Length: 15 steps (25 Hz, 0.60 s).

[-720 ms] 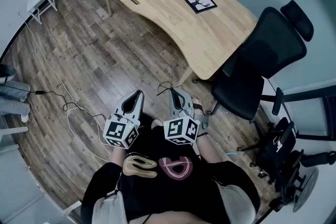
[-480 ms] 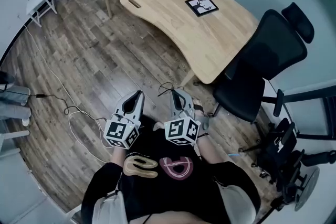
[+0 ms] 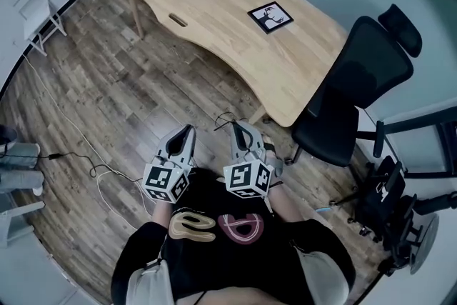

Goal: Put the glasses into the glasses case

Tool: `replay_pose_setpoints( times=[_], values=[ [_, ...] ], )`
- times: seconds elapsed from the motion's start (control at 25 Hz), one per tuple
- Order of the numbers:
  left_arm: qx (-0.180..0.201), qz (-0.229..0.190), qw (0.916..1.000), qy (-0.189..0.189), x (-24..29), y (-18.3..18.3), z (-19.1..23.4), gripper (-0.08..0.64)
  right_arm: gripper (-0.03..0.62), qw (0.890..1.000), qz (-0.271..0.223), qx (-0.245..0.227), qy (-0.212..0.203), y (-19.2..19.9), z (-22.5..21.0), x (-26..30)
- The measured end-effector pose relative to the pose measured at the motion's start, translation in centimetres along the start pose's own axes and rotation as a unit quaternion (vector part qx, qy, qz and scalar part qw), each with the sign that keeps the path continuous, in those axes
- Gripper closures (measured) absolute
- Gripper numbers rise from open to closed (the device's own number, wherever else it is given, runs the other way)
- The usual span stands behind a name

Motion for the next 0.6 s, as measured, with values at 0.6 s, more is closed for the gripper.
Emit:
replay_pose_setpoints(
  times=[0.6],
  values=[
    [0.003, 0.008, 0.9994, 0.034, 1.6, -3.2, 10.1, 0.529, 0.581, 0.999, 0.019, 0.011, 0.027, -5.9, 2.1, 6.8]
  ],
)
Point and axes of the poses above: the fingertips, and each gripper's own axes: x forward along the fingers, z to its left, y out of its underside, the point moved 5 cm from there along -x, backward along the fingers, and after that the axes turned 1 degree about -x, right-handed, at the moved point
